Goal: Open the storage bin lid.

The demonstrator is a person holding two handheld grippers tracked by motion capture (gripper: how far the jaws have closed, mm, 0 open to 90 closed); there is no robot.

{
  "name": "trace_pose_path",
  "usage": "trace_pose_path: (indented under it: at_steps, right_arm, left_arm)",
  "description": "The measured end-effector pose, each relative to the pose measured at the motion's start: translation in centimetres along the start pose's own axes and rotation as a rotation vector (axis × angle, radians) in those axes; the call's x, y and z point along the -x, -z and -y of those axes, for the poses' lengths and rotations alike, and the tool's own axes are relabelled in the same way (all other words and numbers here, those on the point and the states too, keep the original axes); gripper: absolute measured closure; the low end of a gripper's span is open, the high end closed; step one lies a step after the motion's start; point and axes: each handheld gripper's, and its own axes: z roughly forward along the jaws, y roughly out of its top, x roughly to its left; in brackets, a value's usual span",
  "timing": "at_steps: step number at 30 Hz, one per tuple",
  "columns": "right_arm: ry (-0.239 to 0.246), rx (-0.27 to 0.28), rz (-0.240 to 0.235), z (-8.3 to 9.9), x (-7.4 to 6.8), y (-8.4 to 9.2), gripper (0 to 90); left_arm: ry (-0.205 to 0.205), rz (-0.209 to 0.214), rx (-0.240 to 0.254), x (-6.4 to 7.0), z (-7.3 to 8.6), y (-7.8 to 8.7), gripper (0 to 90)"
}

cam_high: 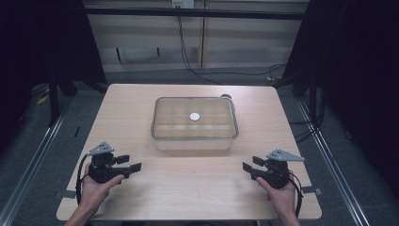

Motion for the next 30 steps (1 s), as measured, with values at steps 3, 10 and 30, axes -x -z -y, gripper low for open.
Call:
trace_pose_path:
  at_steps: [3, 10, 30]
  right_arm:
    - [-0.016, -0.002, -0.018, -0.5, 0.0, -0.1, 43.4]
    - [-0.021, -0.021, -0.054, -1.4, -0.1, -0.1, 36.3]
    - [0.003, -0.020, -0.099, -5.7, 0.2, -0.9, 25.3]
  left_arm:
    - [-0.021, -0.014, -0.003, 0.5, -0.3, -0.3, 30.5]
    - [-0.035, 0.033, 0.007, 1.5, -1.1, -0.7, 29.3]
    - [-0.060, 0.044, 0.010, 1.4, -3.7, -1.1, 35.6]
